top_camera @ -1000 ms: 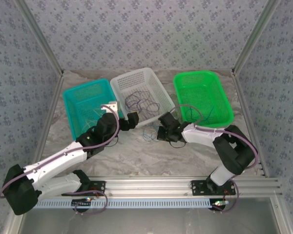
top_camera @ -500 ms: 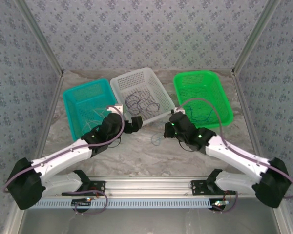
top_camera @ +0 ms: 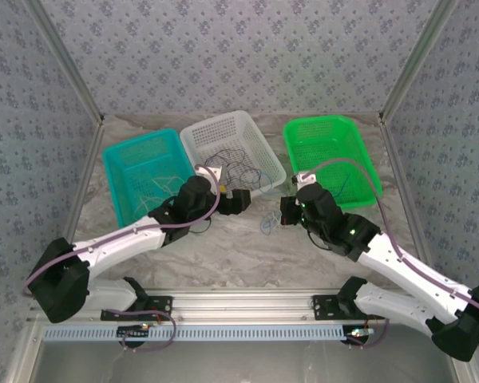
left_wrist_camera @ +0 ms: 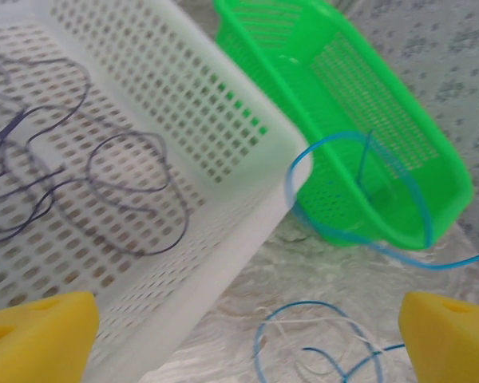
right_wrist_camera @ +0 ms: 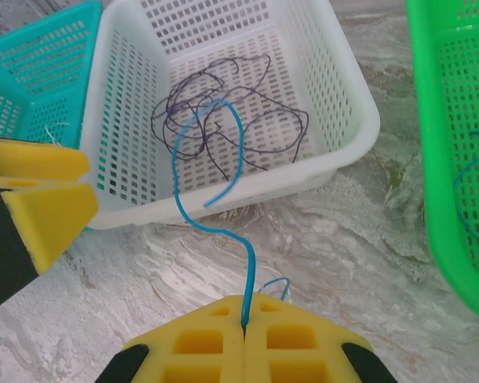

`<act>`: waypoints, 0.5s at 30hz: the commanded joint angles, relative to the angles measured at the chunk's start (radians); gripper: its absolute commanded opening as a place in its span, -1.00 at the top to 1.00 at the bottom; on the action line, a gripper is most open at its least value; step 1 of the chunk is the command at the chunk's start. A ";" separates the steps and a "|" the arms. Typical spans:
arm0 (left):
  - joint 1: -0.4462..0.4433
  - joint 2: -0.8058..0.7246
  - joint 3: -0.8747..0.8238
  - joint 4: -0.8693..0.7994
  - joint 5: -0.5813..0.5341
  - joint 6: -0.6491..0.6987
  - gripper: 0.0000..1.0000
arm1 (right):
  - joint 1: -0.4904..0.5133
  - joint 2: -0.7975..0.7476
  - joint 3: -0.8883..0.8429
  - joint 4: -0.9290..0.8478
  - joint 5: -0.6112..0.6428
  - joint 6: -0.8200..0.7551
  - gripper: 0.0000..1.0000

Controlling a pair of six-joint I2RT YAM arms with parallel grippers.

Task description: Untangle the cables

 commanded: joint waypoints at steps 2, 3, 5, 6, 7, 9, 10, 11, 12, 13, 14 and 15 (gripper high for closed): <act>-0.015 0.005 0.030 0.111 0.066 0.032 -0.89 | -0.018 -0.029 0.067 -0.006 -0.041 -0.060 1.00; -0.014 0.003 0.027 0.125 0.070 0.032 -0.89 | -0.023 -0.030 0.077 -0.003 -0.056 -0.069 1.00; -0.015 -0.003 0.018 0.152 0.077 0.044 -0.87 | -0.036 -0.025 0.102 -0.006 -0.091 -0.090 1.00; -0.014 -0.007 0.014 0.156 0.074 0.047 -0.87 | -0.043 -0.023 0.113 -0.010 -0.105 -0.100 1.00; -0.015 -0.013 0.014 0.153 0.069 0.051 -0.87 | -0.053 -0.019 0.126 -0.014 -0.122 -0.108 1.00; -0.014 -0.021 0.021 0.126 0.057 0.057 -0.87 | -0.072 -0.015 0.143 -0.012 -0.167 -0.123 1.00; -0.014 -0.024 0.024 0.114 0.053 0.058 -0.88 | -0.085 -0.012 0.151 -0.008 -0.199 -0.128 1.00; -0.014 -0.027 0.023 0.111 0.052 0.061 -0.88 | -0.095 -0.011 0.157 -0.004 -0.222 -0.132 1.00; -0.014 -0.028 0.021 0.112 0.054 0.060 -0.88 | -0.100 -0.013 0.160 -0.002 -0.234 -0.133 1.00; -0.014 -0.028 0.018 0.115 0.056 0.058 -0.87 | -0.103 -0.014 0.162 -0.001 -0.236 -0.133 1.00; -0.014 -0.028 0.014 0.123 0.061 0.056 -0.88 | -0.106 -0.020 0.159 0.006 -0.235 -0.133 1.00; -0.015 -0.028 0.012 0.131 0.068 0.053 -0.88 | -0.110 -0.025 0.154 0.015 -0.236 -0.134 1.00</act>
